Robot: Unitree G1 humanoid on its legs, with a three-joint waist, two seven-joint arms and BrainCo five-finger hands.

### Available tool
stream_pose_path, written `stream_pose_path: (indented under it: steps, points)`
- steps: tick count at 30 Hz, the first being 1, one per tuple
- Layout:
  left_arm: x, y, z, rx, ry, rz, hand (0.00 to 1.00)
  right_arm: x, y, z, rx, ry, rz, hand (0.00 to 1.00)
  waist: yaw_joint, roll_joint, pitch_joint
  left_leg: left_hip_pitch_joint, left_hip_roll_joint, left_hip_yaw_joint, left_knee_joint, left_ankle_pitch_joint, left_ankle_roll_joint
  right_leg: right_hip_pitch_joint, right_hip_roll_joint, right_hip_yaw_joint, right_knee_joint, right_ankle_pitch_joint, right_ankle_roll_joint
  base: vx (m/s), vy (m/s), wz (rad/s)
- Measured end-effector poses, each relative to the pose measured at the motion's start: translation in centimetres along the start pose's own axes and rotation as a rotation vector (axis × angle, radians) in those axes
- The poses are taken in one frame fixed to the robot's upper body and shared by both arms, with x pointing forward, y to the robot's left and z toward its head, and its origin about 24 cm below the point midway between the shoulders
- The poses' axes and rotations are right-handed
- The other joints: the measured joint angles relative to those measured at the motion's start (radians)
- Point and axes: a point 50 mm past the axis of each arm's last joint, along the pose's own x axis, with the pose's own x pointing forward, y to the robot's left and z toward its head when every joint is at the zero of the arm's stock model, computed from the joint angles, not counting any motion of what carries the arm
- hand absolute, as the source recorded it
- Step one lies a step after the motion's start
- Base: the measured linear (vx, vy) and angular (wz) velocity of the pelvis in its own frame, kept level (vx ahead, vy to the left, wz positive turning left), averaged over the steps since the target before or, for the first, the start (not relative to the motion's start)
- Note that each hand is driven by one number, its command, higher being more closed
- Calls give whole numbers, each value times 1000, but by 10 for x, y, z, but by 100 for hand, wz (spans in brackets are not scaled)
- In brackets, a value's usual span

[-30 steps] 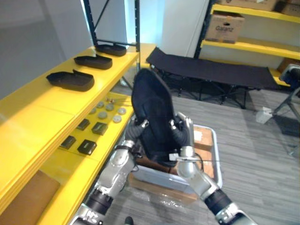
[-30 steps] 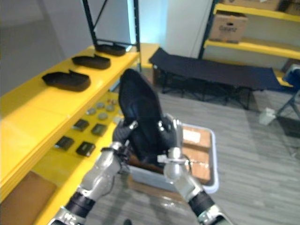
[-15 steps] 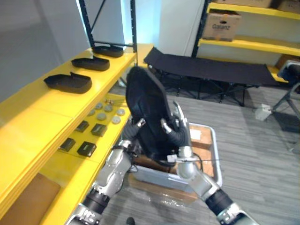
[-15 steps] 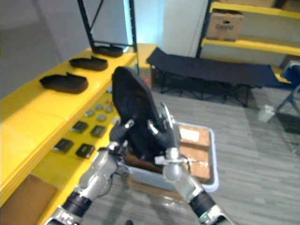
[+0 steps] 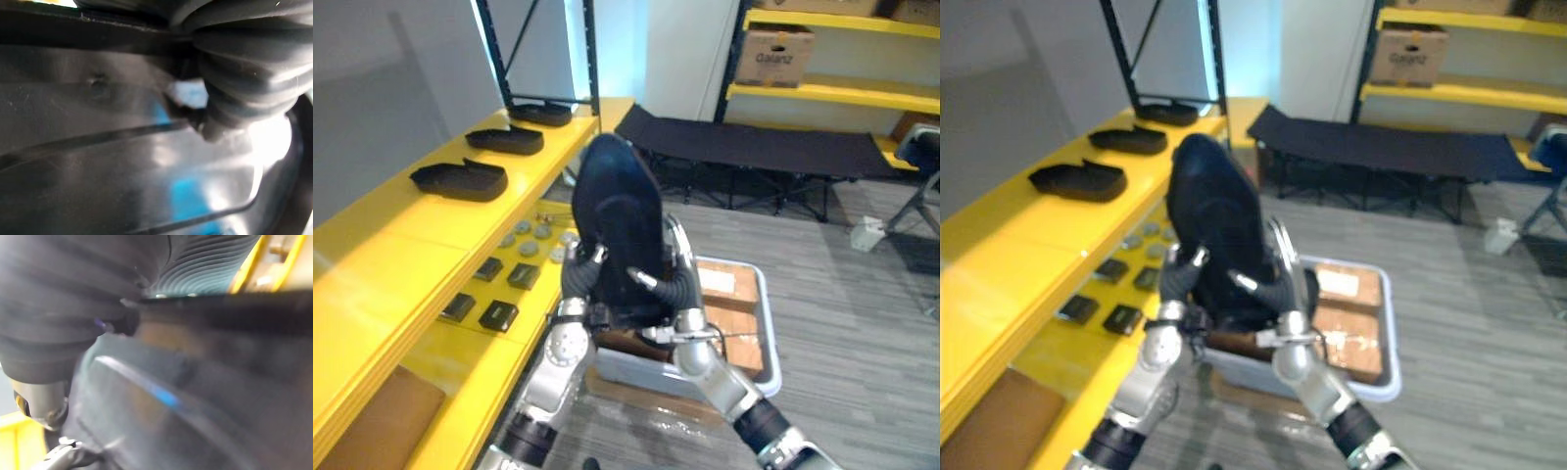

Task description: Walk over and take plastic housings, then place them on the shelf

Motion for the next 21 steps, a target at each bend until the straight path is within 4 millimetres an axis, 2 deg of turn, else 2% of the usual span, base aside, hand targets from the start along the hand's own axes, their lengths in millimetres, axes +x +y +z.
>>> stream_pose_path:
  steps: [5,9,13,18,21]
  points:
    - [-1,19,5,134,-76,191,100,-11,-4,-8,26,76,-28,0,-1,0,0,4,1,-6,0,0,0,0,-1,-4,6,-13,3,-5,9,2]
    - [-3,24,5,240,-89,273,100,-7,-12,-4,68,80,-98,0,-1,0,0,4,0,-3,0,0,0,-1,-3,0,6,-11,1,5,4,-1]
    - [-3,26,3,259,-76,292,100,-3,-17,5,177,76,-134,0,-3,-1,0,13,1,17,0,-2,0,-1,-4,12,6,-11,0,25,15,-11]
    - [-7,32,-4,248,-40,307,100,-3,-36,7,411,108,-167,0,-8,-2,1,15,2,22,0,-3,-1,-3,-3,23,7,-11,1,23,11,-5]
    - [-17,50,-19,237,48,378,100,-20,-56,-11,460,213,-232,0,-9,-4,0,15,6,45,-1,-6,-4,-19,-1,42,17,-11,1,18,12,-15]
